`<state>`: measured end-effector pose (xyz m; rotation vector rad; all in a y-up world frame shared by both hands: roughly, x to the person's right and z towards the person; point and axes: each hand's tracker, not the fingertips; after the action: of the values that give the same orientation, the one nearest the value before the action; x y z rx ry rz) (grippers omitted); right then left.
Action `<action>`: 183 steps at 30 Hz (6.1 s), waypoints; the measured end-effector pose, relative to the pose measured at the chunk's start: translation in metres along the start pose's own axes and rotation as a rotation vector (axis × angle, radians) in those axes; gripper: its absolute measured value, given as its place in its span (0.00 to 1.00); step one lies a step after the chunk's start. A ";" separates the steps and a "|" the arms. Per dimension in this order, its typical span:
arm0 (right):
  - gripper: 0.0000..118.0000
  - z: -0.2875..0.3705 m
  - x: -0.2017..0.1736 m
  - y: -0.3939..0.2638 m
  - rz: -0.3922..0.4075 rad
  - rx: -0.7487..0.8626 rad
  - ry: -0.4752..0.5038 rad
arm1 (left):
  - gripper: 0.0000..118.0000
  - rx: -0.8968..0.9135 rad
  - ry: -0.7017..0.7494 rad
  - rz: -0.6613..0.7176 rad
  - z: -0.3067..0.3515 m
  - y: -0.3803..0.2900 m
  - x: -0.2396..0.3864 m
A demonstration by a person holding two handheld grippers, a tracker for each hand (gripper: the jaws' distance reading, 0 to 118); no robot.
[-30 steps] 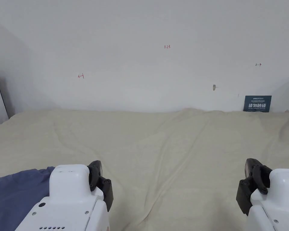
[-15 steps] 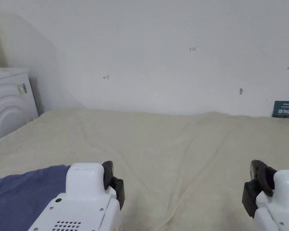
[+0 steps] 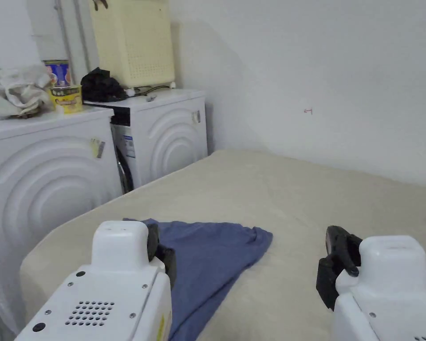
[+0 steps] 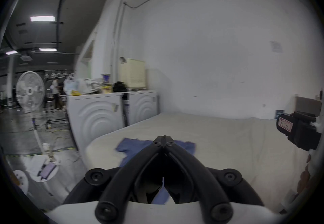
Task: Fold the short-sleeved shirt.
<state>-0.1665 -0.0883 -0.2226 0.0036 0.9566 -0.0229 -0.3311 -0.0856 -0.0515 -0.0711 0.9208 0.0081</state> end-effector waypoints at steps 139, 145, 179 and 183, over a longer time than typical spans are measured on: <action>0.00 0.160 0.227 -0.049 -0.222 -0.264 -0.603 | 0.00 -0.666 -0.740 -0.207 -0.061 -0.122 0.222; 0.00 0.147 0.227 -0.056 -0.217 -0.296 -0.586 | 0.00 -0.690 -0.746 -0.191 -0.069 -0.137 0.237; 0.00 0.113 0.279 -0.103 -0.275 -0.465 -0.623 | 0.00 -0.691 -0.935 -0.343 -0.100 -0.163 0.337; 0.00 0.110 0.290 -0.089 -0.253 -0.450 -0.594 | 0.00 -0.667 -0.939 -0.297 -0.100 -0.146 0.320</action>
<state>0.0887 -0.1836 -0.3957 -0.5144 0.3476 -0.0391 -0.2113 -0.2449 -0.3578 -0.7590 -0.0703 0.0671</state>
